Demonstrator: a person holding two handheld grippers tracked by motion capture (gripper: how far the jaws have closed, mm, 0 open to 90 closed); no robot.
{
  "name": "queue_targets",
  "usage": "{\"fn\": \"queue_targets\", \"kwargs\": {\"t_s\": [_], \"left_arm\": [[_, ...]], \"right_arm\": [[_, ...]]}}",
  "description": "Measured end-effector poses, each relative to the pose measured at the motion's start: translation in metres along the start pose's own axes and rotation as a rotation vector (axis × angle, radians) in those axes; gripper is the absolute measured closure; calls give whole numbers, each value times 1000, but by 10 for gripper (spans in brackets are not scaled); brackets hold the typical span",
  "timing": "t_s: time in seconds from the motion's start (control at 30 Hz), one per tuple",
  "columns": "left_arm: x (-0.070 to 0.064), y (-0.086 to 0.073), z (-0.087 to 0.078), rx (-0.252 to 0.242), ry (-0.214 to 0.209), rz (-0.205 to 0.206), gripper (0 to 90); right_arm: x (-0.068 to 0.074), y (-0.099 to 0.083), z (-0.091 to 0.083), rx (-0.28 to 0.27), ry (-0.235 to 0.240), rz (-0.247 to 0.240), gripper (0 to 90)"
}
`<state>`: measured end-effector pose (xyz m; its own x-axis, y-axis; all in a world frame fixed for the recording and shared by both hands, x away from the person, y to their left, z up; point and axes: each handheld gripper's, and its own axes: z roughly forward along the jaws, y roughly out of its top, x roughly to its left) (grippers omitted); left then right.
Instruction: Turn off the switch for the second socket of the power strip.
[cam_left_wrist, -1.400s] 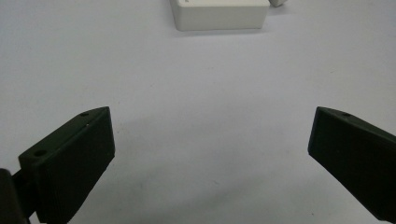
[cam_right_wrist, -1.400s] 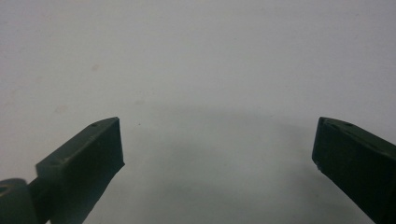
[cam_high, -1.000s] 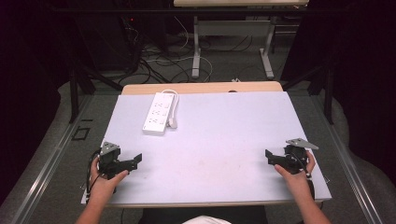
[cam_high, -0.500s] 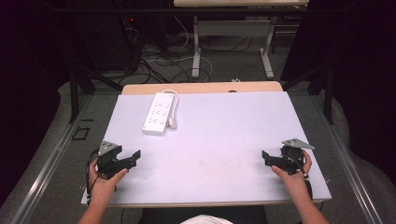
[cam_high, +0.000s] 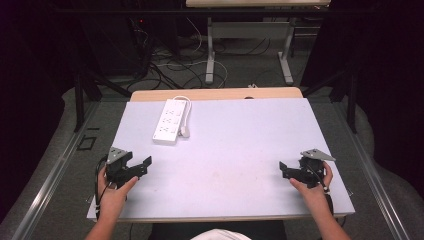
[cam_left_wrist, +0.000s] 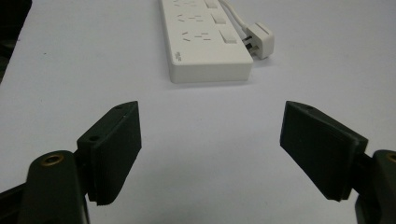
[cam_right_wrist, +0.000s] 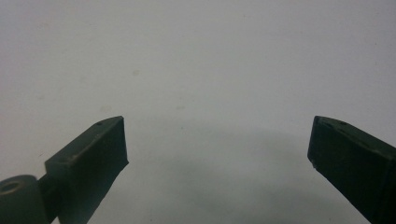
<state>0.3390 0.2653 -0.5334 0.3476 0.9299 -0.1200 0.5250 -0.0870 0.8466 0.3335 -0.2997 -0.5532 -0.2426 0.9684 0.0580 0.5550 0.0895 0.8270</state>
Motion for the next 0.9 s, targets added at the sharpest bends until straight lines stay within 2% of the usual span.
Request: {"fn": "queue_targets", "kwargs": {"t_s": [0.3,0.47,0.63,0.9], "left_arm": [[0,7,5,7,-1,16,213],[-1,10,8,26,-7,20,255],[-1,14,12,40,-9,18,293],[-3,32,17,43,-24,18,354]], "right_arm": [[1,-1,1,0,1,0,43],[0,2,3,-7,-7,-9,44],[2,3,4,0,5,-14,49],[9,4,5,1,3,-60,67]]}}
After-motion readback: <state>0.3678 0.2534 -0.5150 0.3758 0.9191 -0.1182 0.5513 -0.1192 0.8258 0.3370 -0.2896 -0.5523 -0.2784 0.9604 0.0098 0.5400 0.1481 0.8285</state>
